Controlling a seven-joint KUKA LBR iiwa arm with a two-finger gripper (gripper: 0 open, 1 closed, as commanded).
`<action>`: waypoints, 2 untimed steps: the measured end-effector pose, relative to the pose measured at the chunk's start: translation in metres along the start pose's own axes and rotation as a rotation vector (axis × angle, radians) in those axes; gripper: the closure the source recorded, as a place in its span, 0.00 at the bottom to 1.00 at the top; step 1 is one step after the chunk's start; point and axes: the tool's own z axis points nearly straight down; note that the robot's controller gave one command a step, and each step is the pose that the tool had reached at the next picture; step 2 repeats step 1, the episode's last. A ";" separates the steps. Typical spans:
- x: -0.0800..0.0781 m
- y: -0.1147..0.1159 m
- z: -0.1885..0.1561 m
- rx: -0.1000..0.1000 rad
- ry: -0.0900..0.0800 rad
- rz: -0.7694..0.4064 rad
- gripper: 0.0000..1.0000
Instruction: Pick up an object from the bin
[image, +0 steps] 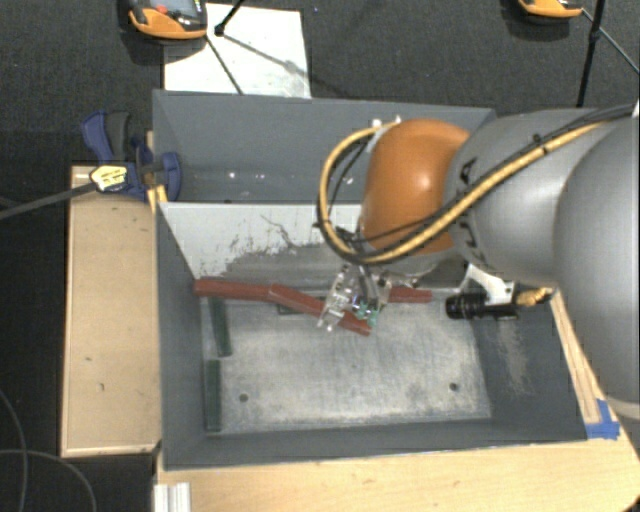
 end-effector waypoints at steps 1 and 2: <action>-0.016 0.006 -0.045 -0.004 -0.004 -0.035 1.00; -0.016 0.006 -0.045 -0.004 -0.004 -0.035 1.00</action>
Offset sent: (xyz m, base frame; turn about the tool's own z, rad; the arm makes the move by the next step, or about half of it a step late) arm 0.0017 0.0078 0.0293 -0.0042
